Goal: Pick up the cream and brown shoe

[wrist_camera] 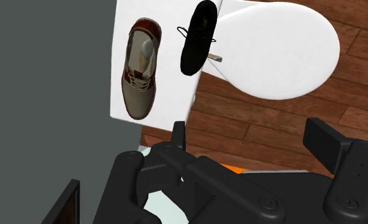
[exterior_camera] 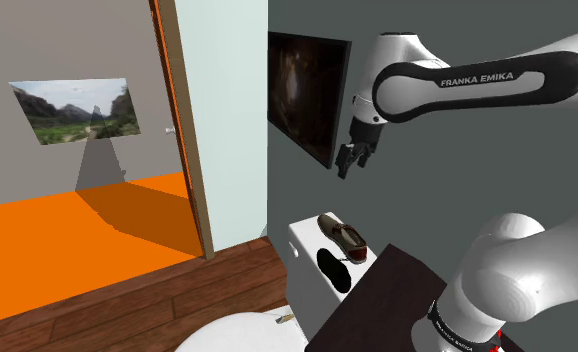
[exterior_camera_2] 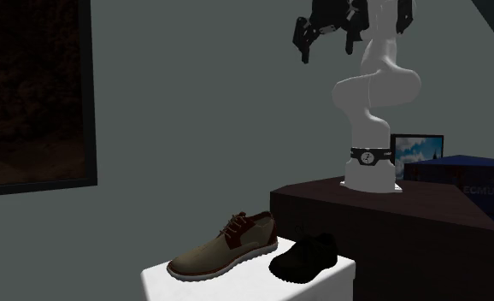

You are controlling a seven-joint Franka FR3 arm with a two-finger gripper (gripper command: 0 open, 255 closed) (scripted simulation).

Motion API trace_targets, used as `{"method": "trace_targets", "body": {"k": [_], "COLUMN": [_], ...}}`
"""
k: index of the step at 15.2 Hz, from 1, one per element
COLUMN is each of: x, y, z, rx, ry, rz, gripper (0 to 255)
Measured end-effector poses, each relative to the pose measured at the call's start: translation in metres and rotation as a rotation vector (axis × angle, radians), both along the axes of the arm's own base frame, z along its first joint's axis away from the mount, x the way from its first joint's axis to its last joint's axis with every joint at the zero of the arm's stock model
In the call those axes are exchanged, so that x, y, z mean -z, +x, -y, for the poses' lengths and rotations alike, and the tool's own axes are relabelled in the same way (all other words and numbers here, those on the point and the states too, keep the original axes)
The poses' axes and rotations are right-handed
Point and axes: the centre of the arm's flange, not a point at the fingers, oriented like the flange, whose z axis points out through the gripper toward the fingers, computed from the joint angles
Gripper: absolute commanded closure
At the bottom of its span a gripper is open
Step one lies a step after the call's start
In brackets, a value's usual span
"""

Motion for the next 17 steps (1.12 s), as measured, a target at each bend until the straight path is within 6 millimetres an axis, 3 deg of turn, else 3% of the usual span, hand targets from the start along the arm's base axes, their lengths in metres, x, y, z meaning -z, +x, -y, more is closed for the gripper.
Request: {"method": "trace_targets", "body": {"k": [17], "x": [0.205], "y": [0.036], "z": [0.071], "rx": [0.202], "ry": [-0.045], "rz": [0.009], "gripper": [0]}}
